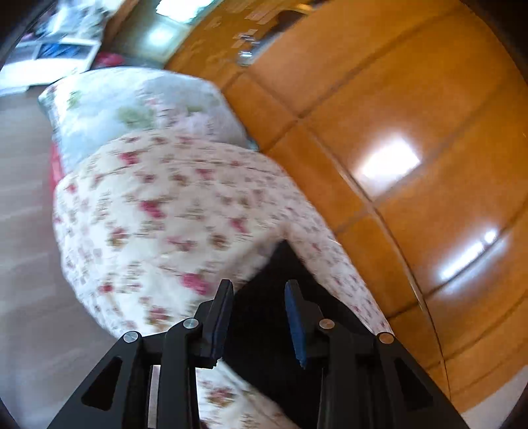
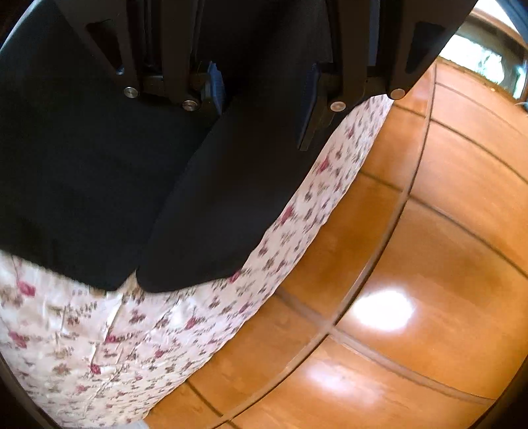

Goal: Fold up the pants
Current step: 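Lower the folded pants onto the bed and open both tools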

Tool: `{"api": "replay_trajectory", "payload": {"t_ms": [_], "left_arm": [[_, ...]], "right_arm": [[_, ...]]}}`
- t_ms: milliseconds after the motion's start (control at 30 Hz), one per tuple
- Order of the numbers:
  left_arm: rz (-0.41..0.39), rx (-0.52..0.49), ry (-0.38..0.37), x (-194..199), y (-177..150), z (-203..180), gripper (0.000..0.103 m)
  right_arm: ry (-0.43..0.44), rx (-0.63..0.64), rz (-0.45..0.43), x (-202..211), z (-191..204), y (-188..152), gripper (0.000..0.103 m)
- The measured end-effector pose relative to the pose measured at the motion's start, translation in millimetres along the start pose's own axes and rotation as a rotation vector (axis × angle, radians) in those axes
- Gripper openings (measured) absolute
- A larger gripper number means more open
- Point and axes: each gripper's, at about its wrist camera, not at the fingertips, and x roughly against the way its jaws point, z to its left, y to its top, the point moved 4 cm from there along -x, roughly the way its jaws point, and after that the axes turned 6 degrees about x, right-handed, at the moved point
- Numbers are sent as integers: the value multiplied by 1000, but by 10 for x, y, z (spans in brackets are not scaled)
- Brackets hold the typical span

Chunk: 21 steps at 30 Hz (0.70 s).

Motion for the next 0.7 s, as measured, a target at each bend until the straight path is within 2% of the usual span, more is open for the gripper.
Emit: {"api": "replay_trajectory", "payload": {"t_ms": [67,100,133,167,333,467,567,700], "left_arm": [[42,-67,-45,-81,-153,-241,32],[67,-95,-69,-131,-219,-342,32],[93,-125,-97,-163,-309,-447,32],[118,-154,-123,-221,-401,-563,32],[260,-271,-236,-460,-906,-1093,33],[394,-394,-308,-617,-1373,-1458,33],[466,-474,-330,-680,-1683,-1611,33],[543,-557,-337,-791,-2013,-1727,33]], "right_arm": [[-18,24,-2,-21,-5,81,30],[-31,45,1,-43,9,111,18],[-42,61,4,-61,15,133,12],[-51,83,9,-56,27,133,10],[-35,225,-79,360,306,221,9],[-48,243,-120,694,376,238,8],[-74,256,-121,869,293,165,8],[-142,209,-60,885,-112,-55,8]]}}
